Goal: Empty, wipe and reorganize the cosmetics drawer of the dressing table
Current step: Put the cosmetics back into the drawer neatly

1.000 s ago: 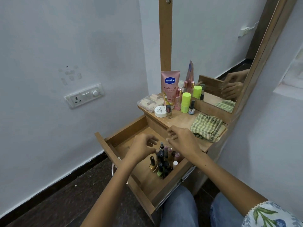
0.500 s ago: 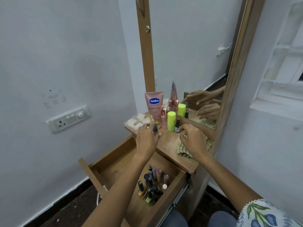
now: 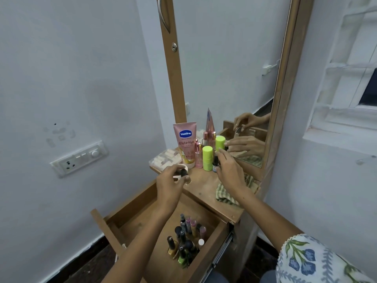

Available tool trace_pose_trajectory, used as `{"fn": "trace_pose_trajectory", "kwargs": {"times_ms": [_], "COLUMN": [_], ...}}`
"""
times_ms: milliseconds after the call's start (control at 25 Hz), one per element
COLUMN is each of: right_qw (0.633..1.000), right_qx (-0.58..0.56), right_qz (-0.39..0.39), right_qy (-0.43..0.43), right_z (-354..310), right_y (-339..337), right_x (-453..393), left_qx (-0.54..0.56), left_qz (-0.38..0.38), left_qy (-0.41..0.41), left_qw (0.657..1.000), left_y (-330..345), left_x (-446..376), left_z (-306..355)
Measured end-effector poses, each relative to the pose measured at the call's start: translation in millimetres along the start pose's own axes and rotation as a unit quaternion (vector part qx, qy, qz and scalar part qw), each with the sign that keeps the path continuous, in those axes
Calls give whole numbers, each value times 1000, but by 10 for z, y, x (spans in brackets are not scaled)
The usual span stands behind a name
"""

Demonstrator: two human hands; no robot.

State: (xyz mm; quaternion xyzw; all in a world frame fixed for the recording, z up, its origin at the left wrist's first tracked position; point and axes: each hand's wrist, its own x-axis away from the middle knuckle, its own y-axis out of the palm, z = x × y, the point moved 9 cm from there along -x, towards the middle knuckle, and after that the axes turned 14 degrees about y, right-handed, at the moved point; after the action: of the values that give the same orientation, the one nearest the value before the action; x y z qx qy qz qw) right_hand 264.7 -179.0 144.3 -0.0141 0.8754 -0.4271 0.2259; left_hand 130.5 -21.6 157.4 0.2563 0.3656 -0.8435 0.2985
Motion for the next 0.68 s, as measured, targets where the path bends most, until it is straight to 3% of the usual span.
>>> {"fn": "trace_pose_trajectory", "kwargs": {"times_ms": [400, 560, 680], "right_qw": [996, 978, 964], "right_qx": [16, 175, 231], "right_qz": [45, -44, -84], "right_qy": [-76, -107, -102], "right_z": [-264, -223, -325], "right_y": [-56, 299, 279], "right_x": [222, 388, 335], "left_qx": [5, 5, 15], "left_qz": [-73, -78, -75], "left_qy": [-6, -33, -45], "left_qw": [997, 996, 996], "left_y": [-672, -671, -555], "left_x": [468, 685, 737], "left_z": [14, 20, 32]}}
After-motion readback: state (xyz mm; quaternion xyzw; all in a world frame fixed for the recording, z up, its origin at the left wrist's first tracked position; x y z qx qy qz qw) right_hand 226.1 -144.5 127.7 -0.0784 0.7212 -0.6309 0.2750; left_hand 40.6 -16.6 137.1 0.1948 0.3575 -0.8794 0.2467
